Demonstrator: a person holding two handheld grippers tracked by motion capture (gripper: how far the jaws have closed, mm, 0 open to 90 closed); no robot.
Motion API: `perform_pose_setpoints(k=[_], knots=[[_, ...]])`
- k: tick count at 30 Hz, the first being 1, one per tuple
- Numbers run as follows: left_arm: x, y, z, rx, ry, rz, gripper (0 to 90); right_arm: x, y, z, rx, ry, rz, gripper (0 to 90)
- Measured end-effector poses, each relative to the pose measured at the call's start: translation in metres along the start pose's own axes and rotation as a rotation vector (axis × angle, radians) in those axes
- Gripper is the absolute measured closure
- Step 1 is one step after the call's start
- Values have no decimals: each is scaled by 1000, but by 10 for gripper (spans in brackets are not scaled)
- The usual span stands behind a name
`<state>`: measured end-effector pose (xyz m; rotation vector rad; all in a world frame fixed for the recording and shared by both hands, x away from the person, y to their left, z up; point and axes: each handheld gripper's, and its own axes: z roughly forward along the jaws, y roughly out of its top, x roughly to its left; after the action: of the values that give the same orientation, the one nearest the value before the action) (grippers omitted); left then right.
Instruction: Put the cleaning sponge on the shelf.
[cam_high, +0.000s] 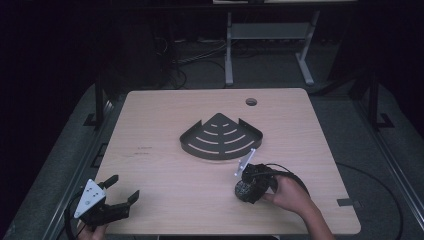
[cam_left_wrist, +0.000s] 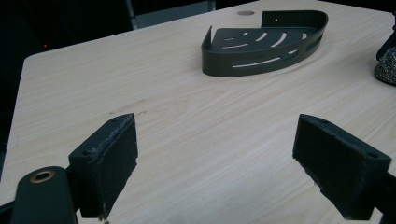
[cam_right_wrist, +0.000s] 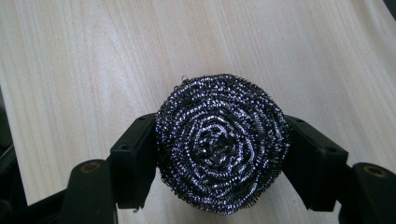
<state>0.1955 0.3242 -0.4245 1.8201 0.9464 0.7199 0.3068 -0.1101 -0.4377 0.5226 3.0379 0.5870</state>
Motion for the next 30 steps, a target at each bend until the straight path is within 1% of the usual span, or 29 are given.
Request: perform_pose_setpoints(k=[2,7,10,14,15,18,21,23,30], knots=[[0,0,0,-1,1,0,133,0,0,-1,-2,-1,0,314],[-1,0,1,4,1,4,132,-2,-2,-4,-14,21,6,315],[-1,0,1,5,-1,5,133,-3,0,-9,-7,10,0,315],[-1,0,0,2,0,4,133,-6,4,-17,-30,21,0,316],[-1,0,0,2,0,4,133,-6,5,-18,-27,18,4,315],[-1,0,0,1,1,5,133,-8,8,-21,-24,19,-2,316],[0,0,0,1,0,2,132,-9,9,-23,-32,23,-3,316],[0,0,0,-1,1,2,133,-10,10,-25,-43,33,1,316],[-1,0,1,2,-1,6,133,-12,11,-29,-51,35,-10,316]])
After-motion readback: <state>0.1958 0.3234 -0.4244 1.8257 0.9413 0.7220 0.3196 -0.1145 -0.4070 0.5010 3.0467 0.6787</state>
